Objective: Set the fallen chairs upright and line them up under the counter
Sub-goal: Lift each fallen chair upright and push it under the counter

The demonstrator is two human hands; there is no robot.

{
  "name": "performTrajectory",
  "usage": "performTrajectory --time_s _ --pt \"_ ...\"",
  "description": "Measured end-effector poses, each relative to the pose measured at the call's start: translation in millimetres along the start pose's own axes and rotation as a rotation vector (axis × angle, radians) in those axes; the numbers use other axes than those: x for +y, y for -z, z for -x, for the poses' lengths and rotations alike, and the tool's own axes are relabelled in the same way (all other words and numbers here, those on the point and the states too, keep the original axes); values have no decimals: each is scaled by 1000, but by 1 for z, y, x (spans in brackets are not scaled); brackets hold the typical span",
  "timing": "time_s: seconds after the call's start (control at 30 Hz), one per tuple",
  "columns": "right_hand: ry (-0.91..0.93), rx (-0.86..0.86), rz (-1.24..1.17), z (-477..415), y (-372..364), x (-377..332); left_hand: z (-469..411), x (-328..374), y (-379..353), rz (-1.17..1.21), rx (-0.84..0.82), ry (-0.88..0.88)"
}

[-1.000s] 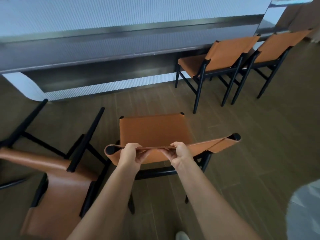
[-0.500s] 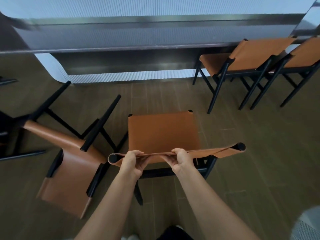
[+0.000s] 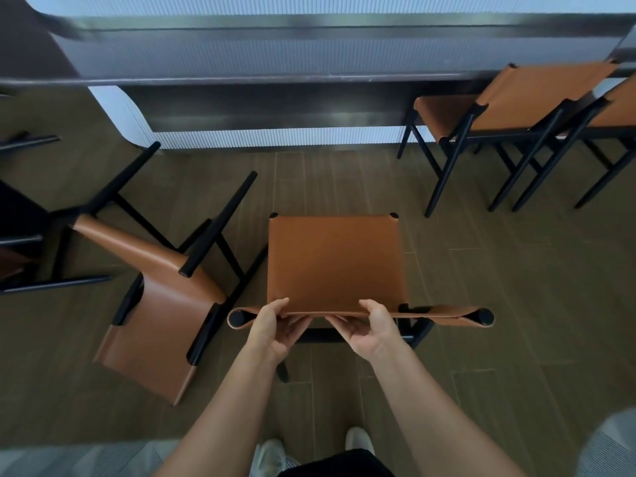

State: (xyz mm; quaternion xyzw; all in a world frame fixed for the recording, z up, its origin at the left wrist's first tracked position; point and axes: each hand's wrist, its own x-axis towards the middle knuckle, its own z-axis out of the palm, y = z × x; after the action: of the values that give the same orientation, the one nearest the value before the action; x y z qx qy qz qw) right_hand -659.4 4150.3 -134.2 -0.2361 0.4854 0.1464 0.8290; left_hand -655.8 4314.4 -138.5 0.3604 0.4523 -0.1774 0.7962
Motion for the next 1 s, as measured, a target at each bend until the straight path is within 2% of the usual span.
performTrajectory --time_s 0.2,0.43,0.73,1.0 --pt "76 69 41 3 30 -23 -5 -7 -6 -79 74 51" --pt "91 42 28 0 48 -55 -2 -23 -14 154 2 -8" --pt "86 10 142 -20 43 -73 -11 -3 -27 -14 133 -46" --pt "55 -42 198 -16 -6 -114 -10 37 -67 -69 55 -95"
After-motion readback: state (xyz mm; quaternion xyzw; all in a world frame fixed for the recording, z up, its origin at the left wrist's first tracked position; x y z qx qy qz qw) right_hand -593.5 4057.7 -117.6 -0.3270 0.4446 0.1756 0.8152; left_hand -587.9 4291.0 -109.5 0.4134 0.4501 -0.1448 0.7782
